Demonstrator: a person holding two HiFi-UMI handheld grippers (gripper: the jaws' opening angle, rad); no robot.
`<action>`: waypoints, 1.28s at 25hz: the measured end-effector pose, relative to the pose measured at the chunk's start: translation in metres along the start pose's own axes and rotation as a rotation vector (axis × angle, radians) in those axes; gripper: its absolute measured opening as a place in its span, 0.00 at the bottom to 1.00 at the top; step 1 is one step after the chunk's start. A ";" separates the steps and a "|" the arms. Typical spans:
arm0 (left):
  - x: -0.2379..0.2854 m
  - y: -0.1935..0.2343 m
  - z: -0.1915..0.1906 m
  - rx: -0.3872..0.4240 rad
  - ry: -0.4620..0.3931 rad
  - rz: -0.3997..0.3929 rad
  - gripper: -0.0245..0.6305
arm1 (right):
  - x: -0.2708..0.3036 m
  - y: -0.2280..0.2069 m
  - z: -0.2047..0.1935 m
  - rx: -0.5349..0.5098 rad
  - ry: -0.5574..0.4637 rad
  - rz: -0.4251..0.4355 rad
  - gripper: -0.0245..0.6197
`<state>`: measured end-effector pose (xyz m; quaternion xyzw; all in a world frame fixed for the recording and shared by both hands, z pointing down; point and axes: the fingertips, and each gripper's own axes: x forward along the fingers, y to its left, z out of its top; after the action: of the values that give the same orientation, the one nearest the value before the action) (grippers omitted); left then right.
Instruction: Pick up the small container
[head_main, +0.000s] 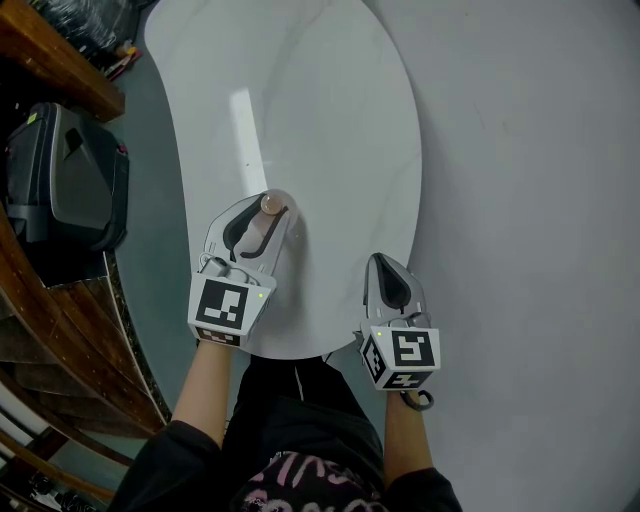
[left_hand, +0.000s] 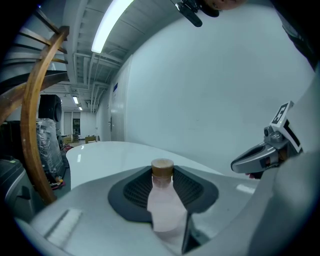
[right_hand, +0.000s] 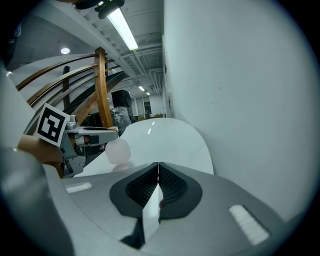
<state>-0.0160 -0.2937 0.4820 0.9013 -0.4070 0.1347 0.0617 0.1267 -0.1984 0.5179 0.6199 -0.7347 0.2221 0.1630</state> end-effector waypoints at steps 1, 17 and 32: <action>-0.002 0.001 0.002 0.000 -0.002 0.002 0.24 | 0.000 0.001 0.002 -0.002 -0.004 0.002 0.06; -0.027 -0.005 0.029 0.019 -0.031 0.022 0.24 | -0.016 0.005 0.031 -0.005 -0.075 0.010 0.06; -0.062 -0.011 0.053 0.027 -0.044 0.043 0.24 | -0.035 0.016 0.061 -0.007 -0.153 0.014 0.06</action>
<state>-0.0364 -0.2536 0.4133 0.8958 -0.4259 0.1217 0.0375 0.1195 -0.1988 0.4464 0.6293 -0.7501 0.1725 0.1071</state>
